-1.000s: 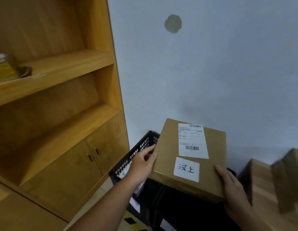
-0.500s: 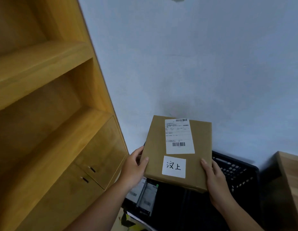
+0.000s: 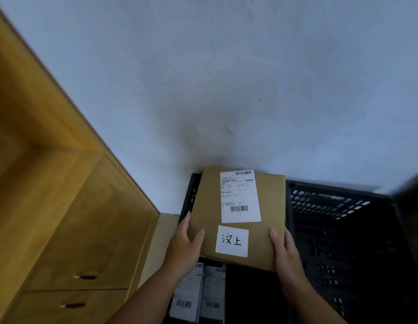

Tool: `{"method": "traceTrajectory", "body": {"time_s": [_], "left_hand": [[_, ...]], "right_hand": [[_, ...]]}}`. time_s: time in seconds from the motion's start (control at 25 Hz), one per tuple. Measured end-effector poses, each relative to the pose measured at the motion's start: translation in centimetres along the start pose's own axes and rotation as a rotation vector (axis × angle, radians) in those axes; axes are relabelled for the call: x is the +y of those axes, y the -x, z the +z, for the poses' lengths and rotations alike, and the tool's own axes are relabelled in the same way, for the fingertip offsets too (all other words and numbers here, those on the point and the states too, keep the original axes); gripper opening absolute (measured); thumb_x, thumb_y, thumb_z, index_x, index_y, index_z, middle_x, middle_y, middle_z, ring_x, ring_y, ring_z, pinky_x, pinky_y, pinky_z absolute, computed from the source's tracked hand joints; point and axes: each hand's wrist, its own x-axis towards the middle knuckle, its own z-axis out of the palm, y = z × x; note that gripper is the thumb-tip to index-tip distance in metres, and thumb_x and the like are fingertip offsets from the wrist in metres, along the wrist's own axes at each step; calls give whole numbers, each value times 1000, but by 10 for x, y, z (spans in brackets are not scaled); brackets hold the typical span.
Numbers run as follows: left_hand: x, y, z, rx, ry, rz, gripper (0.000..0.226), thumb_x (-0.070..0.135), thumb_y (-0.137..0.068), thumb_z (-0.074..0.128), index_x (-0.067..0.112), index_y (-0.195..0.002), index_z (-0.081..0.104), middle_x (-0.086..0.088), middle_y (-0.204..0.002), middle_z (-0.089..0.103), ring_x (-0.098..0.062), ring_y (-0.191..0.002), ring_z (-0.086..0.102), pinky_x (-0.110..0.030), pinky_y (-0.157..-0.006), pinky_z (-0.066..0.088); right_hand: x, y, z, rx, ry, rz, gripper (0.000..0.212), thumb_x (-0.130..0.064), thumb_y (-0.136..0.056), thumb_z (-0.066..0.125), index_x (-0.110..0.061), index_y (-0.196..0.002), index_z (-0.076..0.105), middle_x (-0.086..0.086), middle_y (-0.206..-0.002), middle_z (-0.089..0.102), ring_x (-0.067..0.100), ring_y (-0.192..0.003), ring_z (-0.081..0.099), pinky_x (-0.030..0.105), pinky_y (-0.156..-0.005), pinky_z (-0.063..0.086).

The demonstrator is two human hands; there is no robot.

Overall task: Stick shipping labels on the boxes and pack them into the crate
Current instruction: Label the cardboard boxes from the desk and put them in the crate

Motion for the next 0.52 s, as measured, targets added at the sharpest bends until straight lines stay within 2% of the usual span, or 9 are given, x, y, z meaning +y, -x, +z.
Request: {"method": "traceTrajectory", "body": {"time_s": [0.16,0.32,0.52], "left_hand": [[-42,-33,5,-54,11,-15,68,36,-102,57,36,-160,22,8,-161,35,-14,-144,38,-38,-118,37],[-66,-51,15,-78,-28,-12,70,36,-104,54,34,-162,16,7,-165,27,-17,-149,31,-41,-122,32],[-84,-76,32,-101,-79,1,72,38,-104,52,32,-162,12,7,-166,24,-16,-150,28,-36,-122,29]], "right_hand": [[48,-20,17,24,-40,49,49,-52,-98,54,-40,-144,46,-8,-126,67,14,-103,71,34,-83,59],[78,-36,27,62,-32,63,50,-55,-94,57,-43,-142,49,-11,-123,69,4,-95,73,21,-70,59],[100,-64,29,127,-20,26,57,-64,-83,59,-40,-135,59,-13,-116,72,2,-93,72,16,-65,57]]}}
